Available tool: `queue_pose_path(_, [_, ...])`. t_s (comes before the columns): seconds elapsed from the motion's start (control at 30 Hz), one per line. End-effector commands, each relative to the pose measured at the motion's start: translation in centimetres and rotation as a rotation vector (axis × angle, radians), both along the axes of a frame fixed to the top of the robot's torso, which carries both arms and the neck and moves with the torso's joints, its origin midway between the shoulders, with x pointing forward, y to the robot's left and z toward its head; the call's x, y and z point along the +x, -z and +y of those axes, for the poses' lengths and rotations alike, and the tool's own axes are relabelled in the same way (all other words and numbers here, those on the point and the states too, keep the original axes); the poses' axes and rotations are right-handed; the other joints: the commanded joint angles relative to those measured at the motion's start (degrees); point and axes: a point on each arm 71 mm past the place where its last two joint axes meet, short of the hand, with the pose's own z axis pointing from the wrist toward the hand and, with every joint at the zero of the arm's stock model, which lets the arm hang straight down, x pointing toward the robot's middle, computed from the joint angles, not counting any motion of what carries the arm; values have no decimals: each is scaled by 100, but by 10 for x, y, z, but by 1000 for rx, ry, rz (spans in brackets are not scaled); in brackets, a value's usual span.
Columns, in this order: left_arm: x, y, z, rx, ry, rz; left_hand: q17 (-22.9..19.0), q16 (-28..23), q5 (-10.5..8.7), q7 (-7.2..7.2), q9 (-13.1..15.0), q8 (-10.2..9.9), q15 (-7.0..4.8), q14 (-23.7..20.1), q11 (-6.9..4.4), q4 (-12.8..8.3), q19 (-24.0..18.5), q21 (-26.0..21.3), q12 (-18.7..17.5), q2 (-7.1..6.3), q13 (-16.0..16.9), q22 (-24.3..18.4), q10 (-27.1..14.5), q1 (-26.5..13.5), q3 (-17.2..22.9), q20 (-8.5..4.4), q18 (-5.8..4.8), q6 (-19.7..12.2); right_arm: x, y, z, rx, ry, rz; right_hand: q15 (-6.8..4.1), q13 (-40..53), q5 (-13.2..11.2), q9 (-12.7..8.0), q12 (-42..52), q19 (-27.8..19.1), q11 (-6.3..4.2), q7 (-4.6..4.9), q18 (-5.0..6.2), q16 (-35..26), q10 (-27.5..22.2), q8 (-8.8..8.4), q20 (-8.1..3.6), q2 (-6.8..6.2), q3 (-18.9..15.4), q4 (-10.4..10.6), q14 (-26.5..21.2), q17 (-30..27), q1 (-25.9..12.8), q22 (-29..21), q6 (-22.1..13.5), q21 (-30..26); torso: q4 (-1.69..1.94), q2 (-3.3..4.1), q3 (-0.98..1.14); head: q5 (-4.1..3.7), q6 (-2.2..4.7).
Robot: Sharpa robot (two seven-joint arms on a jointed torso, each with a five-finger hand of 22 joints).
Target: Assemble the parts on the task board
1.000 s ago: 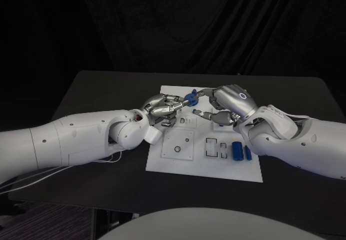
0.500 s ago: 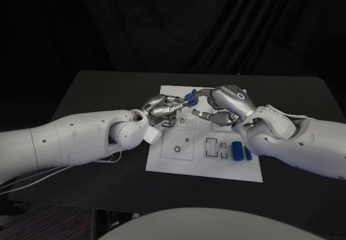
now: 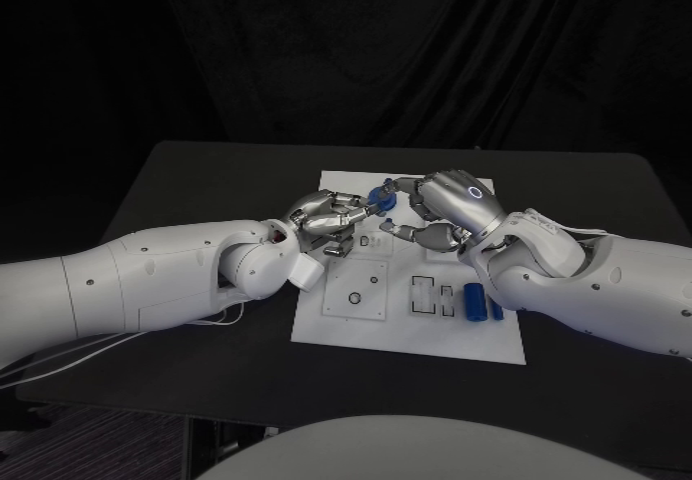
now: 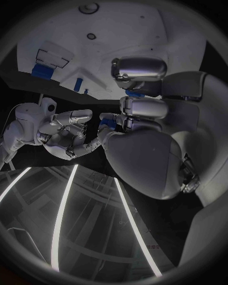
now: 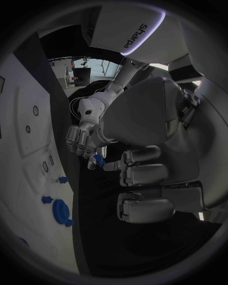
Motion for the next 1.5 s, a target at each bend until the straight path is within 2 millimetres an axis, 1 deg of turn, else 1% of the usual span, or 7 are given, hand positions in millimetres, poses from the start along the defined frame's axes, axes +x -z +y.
queue_pose_path(0.03, [-2,-1,-4,-22,22,2,1510,15,26,-18,6,7,33,594,34,-4,-42,-24,-8,1,1491,1122,611,28,22,6,-13,-20,-1,3,3,-17,-9,13,25,1508,-10,9,15,342,28,13,25,17,586,48,42,27,-7,3,600,1510,49,1355,2,-27,4,-1,-3,13,-1])
queue_pose_path(0.37, [-3,-1,-6,-24,34,8,1510,15,29,-8,-8,-3,38,594,41,-2,-51,-34,-8,-1,1491,1119,611,26,22,10,-10,-43,-1,3,5,-16,-13,10,23,1508,-10,15,15,349,26,8,22,17,586,90,40,41,-4,-2,600,1510,59,1359,42,-16,9,-4,-3,4,-1])
queue_pose_path(0.63, [-3,0,-8,-23,50,20,1510,15,22,8,-39,-26,50,594,55,6,-69,-53,-8,-2,1491,1113,611,16,22,19,-7,-84,0,3,6,-9,-16,1,16,1508,-12,34,15,362,20,-4,17,17,586,223,33,77,3,-29,600,1510,80,1366,182,2,5,-4,-2,-2,-1])
queue_pose_path(0.9, [-5,1,-10,-19,82,45,1510,15,-34,36,-100,-64,76,594,83,30,-109,-97,-8,1,1491,1099,611,-13,17,39,2,-143,0,2,8,5,-14,-11,-7,1508,-16,134,15,366,-9,-56,15,17,586,511,13,109,-17,-99,600,1510,100,1368,408,7,-1,1,0,-4,-1])
queue_pose_path(1.07, [-6,3,-12,-19,112,65,1510,15,-229,73,-224,-136,113,594,120,92,-167,-158,-8,11,1491,1079,611,-72,-9,75,16,-224,0,2,8,10,-12,-15,-20,1508,-17,214,15,368,-23,-83,15,17,586,685,1,129,-33,-144,600,1510,109,1369,462,9,2,-2,2,-14,-1])
queue_pose_path(1.3, [-8,4,-13,-19,144,85,1510,15,-318,97,-305,-185,135,594,143,127,-198,-192,-8,18,1491,1069,611,-99,-24,95,24,-271,0,1,7,18,-10,-21,-44,1508,-15,403,15,372,-51,-143,13,17,586,1053,-22,195,-26,-283,600,1510,189,1372,532,15,3,-7,1,-16,-1])
queue_pose_path(1.5, [-8,4,-13,-19,155,92,1510,15,-352,106,-340,-205,144,594,153,143,-222,-220,-8,19,1491,1060,611,-112,-33,104,31,-284,0,1,7,20,-11,-24,-57,1508,-12,463,15,378,-66,-175,10,17,586,1184,-33,229,1,-359,600,1510,242,1375,583,24,5,-7,-1,-19,-1])
